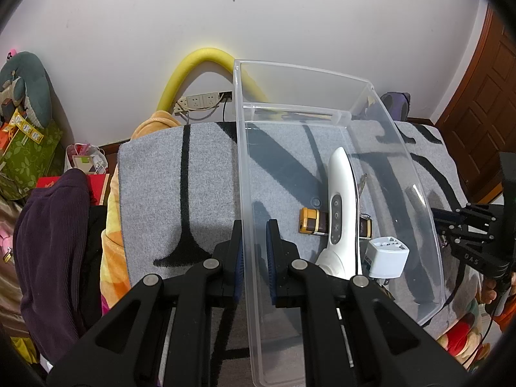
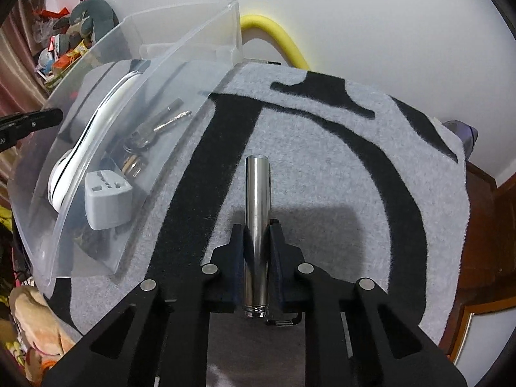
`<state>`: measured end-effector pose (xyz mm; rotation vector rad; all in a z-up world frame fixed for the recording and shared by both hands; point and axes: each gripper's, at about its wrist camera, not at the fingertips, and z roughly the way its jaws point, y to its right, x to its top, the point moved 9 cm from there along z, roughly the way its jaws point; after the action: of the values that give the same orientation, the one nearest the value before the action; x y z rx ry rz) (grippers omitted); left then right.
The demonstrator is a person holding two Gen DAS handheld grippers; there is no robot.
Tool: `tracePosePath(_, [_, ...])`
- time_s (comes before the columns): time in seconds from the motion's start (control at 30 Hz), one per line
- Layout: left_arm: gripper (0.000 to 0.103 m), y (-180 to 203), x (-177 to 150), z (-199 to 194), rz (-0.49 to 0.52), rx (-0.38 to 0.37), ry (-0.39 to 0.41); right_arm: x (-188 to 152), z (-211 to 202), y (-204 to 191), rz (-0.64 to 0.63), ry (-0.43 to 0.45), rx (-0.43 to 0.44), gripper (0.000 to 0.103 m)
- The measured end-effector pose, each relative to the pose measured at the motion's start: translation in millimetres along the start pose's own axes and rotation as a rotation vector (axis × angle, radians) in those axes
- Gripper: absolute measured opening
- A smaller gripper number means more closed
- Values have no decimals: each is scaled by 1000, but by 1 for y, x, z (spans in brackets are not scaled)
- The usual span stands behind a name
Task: Organize rigid objects
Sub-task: 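Return the right tool to the bed and grasp the silver metal tube, then carry the silver tube into the box and open the right tool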
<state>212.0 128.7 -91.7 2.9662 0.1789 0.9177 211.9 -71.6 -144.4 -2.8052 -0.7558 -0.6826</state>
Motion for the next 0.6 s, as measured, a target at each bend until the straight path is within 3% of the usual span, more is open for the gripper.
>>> tracePosePath(0.33, [10, 0, 0, 0, 1, -1, 1, 24, -45, -4, -10, 108, 11, 14])
tracePosePath(0.6, [10, 0, 0, -2, 3, -3, 8, 77, -93, -44, -56, 247, 49, 14])
